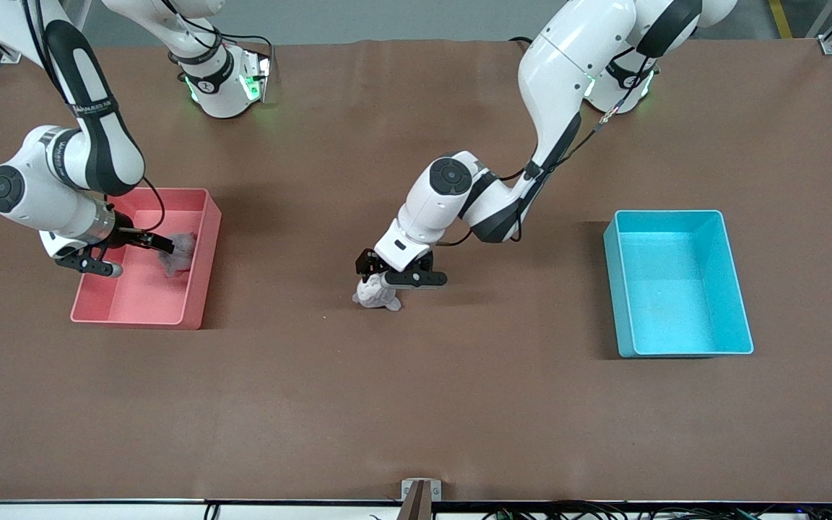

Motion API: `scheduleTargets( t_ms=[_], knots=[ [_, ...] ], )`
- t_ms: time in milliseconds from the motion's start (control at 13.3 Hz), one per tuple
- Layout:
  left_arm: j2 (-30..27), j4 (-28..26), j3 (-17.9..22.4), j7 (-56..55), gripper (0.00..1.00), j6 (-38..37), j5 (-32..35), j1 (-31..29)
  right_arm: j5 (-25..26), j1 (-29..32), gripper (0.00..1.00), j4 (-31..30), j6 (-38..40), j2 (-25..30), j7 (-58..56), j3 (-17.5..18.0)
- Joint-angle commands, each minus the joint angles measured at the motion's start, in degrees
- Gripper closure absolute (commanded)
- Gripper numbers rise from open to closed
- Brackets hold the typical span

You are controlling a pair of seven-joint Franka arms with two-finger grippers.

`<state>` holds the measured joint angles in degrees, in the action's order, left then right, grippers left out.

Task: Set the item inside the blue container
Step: 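Grasp the plush with the left gripper while the right gripper reenters the box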

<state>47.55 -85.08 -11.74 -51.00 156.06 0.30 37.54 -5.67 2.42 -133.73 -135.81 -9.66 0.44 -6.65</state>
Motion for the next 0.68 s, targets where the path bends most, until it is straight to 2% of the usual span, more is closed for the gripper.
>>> scheduleTargets(
  t_ms=[0, 301, 601],
  knots=[
    [3.9, 4.3, 0.6, -1.6, 0.0, 0.5, 0.1, 1.5, -2.6, 0.4, 0.0, -1.4, -1.7, -0.4, -0.6, 0.6],
    [6.3, 6.9, 0.8, -2.7, 0.0, 0.5, 0.0, 1.8, -3.3, -0.3, 0.0, -2.4, -5.0, -1.8, -0.6, 0.7],
    [7.3, 7.2, 0.9, -2.8, 0.0, 0.6, 0.0, 1.8, -4.5, -0.9, 0.0, -2.8, -7.1, -3.3, -0.6, 0.7]
  ],
)
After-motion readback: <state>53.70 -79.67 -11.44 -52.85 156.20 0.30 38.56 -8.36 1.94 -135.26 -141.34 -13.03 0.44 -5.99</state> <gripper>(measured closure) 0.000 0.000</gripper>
